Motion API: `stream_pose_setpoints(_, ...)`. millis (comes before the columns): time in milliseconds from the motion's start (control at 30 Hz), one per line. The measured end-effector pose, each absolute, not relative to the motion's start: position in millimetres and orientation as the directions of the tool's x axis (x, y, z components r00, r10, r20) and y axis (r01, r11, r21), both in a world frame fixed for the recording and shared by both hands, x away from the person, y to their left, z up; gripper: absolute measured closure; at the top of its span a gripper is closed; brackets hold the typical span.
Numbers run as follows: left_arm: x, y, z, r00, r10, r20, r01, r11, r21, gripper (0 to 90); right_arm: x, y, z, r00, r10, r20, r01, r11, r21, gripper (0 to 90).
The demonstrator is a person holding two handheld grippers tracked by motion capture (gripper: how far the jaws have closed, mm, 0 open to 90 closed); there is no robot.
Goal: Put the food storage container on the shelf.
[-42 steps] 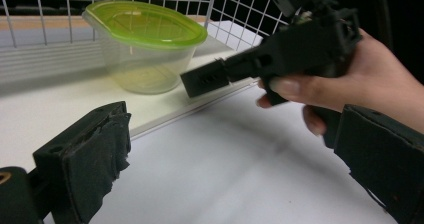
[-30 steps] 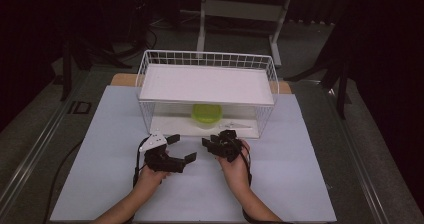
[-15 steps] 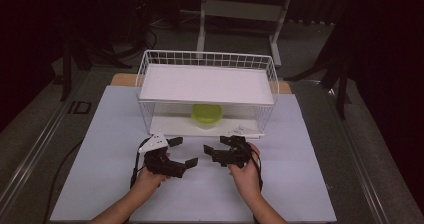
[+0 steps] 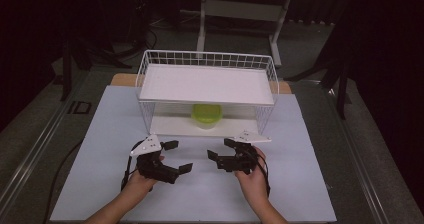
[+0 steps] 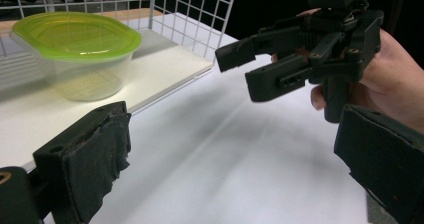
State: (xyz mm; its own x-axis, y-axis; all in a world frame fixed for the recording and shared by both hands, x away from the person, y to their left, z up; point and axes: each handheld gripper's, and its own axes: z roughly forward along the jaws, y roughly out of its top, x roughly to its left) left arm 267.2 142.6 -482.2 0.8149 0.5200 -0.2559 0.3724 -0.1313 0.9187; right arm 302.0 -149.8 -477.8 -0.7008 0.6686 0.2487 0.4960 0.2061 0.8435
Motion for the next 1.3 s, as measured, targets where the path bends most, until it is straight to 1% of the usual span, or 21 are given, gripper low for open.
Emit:
stream_pose_setpoints(167,262,151,-481,0.815,0.512,-0.269,0.377,-0.117,0.919,2.5,294,-159,-472,-0.708,0.671,0.220,0.472,0.218,0.854,18.5)
stream_pose_setpoints(500,250,173,-480,0.800,0.538,-0.267,0.372,-0.095,0.923,2.6,278,-176,-471,-0.709,0.672,0.215,0.462,0.211,0.861,18.6)
stream_pose_setpoints(667,243,185,-485,0.789,0.554,-0.267,0.383,-0.103,0.918,2.6,271,-186,-471,-0.703,0.678,0.215,0.461,0.205,0.863,18.5)
stream_pose_setpoints(933,231,204,-486,0.775,0.565,-0.282,0.385,-0.070,0.920,2.6,260,-198,-468,-0.698,0.685,0.210,0.458,0.201,0.866,18.5)
stream_pose_setpoints(1133,224,212,-486,0.772,0.577,-0.265,0.373,-0.075,0.925,2.6,251,-208,-465,-0.697,0.693,0.184,0.444,0.215,0.870,18.5)
stream_pose_setpoints(1300,220,216,-487,0.770,0.582,-0.263,0.376,-0.080,0.923,2.6,246,-215,-468,-0.691,0.699,0.184,0.453,0.219,0.864,18.6)
